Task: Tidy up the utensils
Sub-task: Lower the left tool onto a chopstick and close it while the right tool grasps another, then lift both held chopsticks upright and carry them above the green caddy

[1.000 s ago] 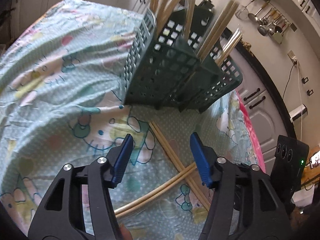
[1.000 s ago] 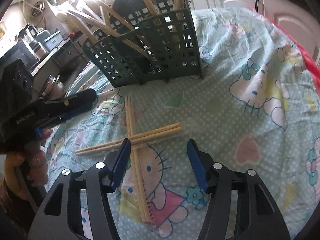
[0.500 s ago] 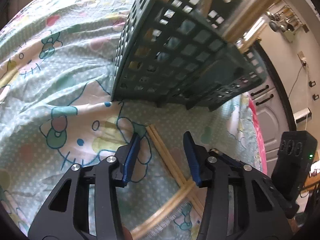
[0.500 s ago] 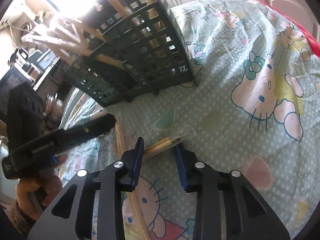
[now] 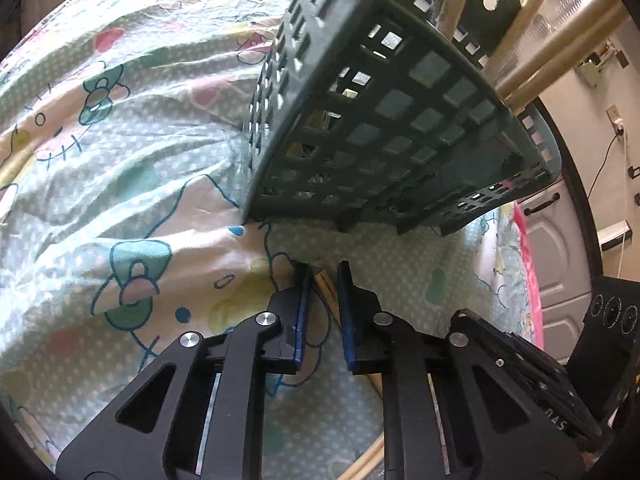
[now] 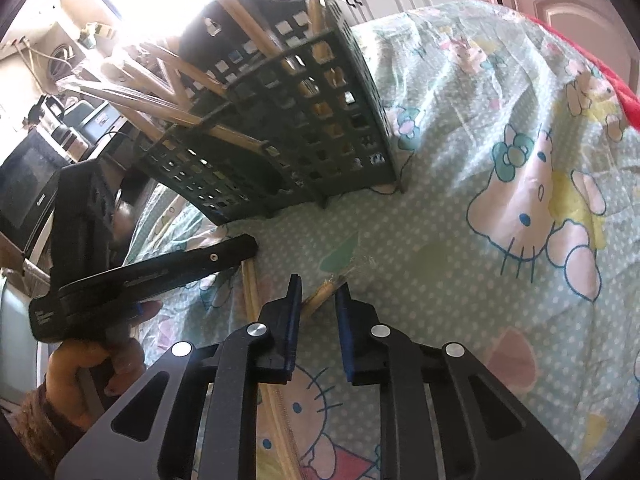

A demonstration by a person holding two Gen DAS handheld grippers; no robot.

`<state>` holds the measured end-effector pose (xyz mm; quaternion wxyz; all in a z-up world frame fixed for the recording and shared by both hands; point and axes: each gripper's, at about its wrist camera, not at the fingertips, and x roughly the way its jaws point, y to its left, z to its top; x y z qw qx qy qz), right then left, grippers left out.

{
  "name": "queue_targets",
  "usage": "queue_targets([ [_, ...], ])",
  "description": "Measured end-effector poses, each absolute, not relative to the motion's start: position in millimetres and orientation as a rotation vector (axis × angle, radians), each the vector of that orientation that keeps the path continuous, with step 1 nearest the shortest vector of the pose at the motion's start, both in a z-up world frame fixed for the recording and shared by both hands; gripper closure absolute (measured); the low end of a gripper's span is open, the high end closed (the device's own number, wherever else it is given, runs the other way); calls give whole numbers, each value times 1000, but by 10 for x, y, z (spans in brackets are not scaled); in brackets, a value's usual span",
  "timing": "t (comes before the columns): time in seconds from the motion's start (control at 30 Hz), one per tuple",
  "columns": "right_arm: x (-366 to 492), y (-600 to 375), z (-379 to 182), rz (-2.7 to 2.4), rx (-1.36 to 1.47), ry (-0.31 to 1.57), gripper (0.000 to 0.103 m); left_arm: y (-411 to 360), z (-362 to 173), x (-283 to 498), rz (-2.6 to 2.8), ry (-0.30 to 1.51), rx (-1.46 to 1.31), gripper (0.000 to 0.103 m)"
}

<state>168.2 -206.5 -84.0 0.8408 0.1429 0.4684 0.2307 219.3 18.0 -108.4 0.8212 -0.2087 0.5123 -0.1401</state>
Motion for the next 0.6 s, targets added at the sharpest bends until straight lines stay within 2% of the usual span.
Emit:
queue_targets([
  [0.2,1605,-2044,-672,505,270,941,88,314,-974,2099,-328,1037,-488,98],
  [0.6,1397,-1975,-136,589,200,808,92,428,-201,1672,-381,803,-480,100],
])
